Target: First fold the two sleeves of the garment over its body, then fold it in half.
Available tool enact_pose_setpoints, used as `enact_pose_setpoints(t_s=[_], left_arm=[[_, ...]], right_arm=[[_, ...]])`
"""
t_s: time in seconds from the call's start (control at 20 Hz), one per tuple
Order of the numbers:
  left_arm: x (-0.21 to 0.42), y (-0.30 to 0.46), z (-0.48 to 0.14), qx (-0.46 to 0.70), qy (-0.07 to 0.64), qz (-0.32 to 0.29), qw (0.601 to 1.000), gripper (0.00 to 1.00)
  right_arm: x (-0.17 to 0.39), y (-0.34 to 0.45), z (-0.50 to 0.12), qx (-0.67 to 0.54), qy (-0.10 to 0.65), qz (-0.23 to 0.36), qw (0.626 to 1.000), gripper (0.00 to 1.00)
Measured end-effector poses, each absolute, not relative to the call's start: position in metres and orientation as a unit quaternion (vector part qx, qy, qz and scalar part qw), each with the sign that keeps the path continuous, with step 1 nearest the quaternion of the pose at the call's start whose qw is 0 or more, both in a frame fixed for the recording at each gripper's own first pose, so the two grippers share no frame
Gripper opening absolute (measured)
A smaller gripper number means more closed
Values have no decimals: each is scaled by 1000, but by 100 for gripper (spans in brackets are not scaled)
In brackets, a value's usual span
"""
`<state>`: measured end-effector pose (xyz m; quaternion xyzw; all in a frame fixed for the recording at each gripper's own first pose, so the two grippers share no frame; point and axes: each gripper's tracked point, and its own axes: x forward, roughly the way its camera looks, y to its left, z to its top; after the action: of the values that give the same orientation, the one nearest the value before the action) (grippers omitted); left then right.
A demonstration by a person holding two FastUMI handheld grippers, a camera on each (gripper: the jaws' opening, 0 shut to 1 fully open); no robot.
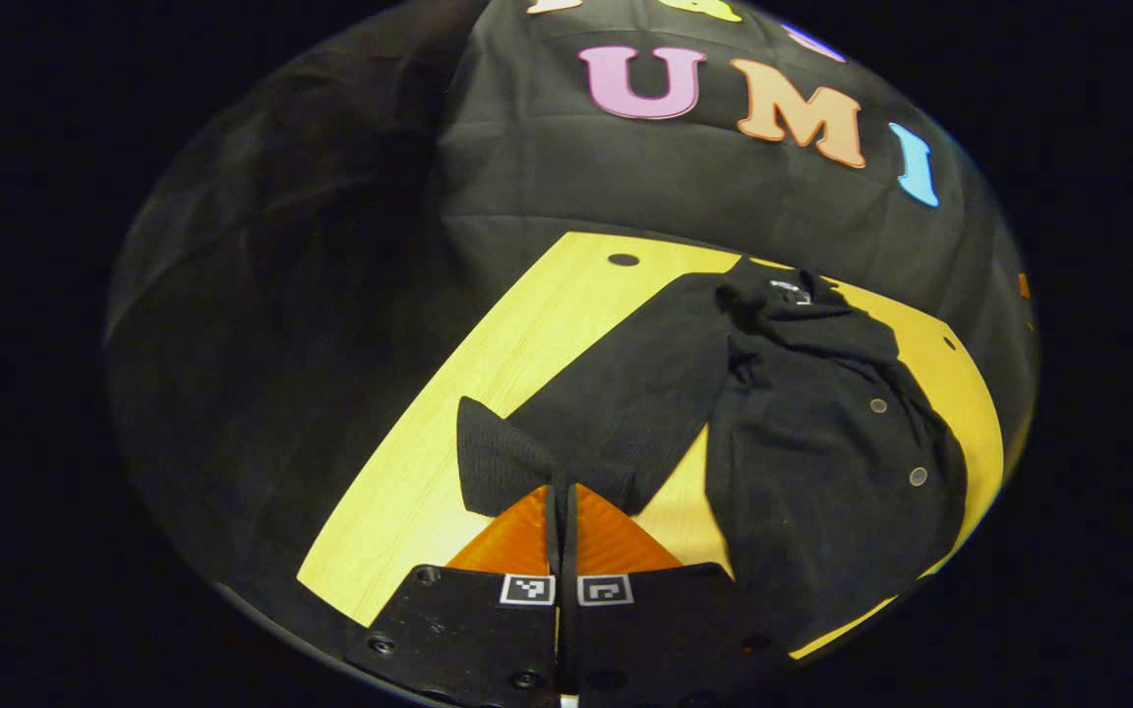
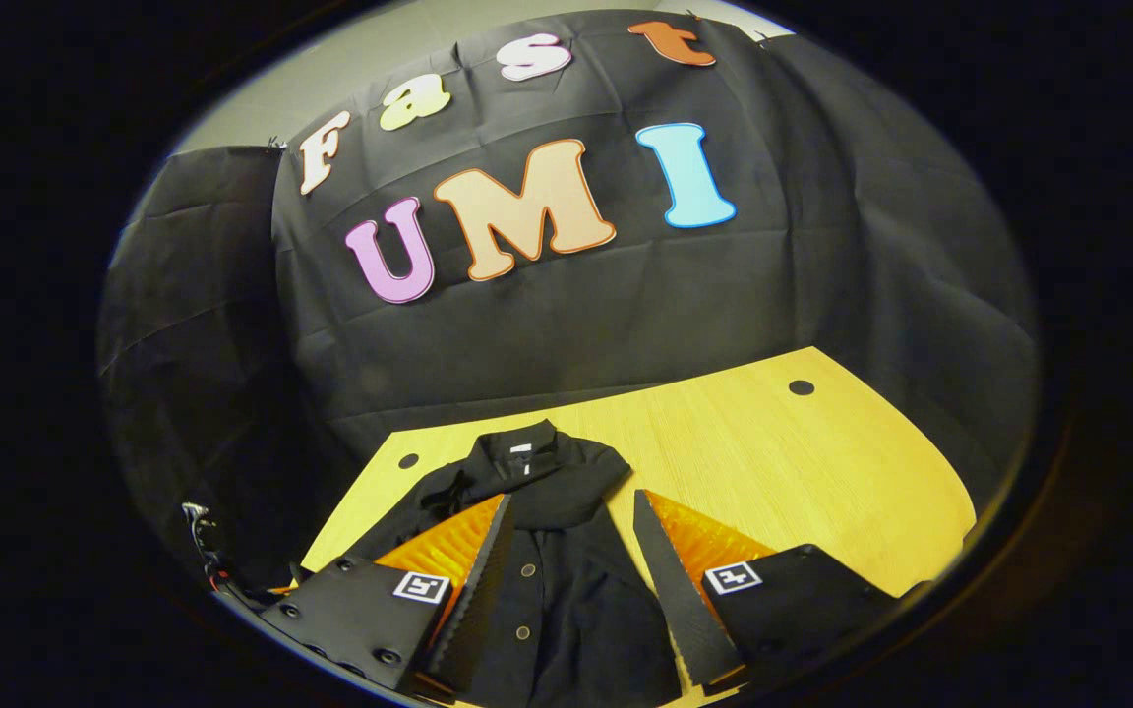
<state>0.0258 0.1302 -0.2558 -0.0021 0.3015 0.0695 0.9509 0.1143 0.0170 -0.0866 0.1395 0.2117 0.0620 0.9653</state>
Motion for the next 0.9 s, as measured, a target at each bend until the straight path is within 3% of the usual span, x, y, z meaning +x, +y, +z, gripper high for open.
enact_pose_setpoints(t_s=[0.5, 0.9], left_arm=[[150, 13, -164, 47, 226, -68, 971, 0], [226, -125, -147, 71, 201, -182, 960, 0]], right_arm=[[90, -12, -109, 138, 229, 21, 963, 79], [67, -33, -136, 130, 258, -15, 957, 79]])
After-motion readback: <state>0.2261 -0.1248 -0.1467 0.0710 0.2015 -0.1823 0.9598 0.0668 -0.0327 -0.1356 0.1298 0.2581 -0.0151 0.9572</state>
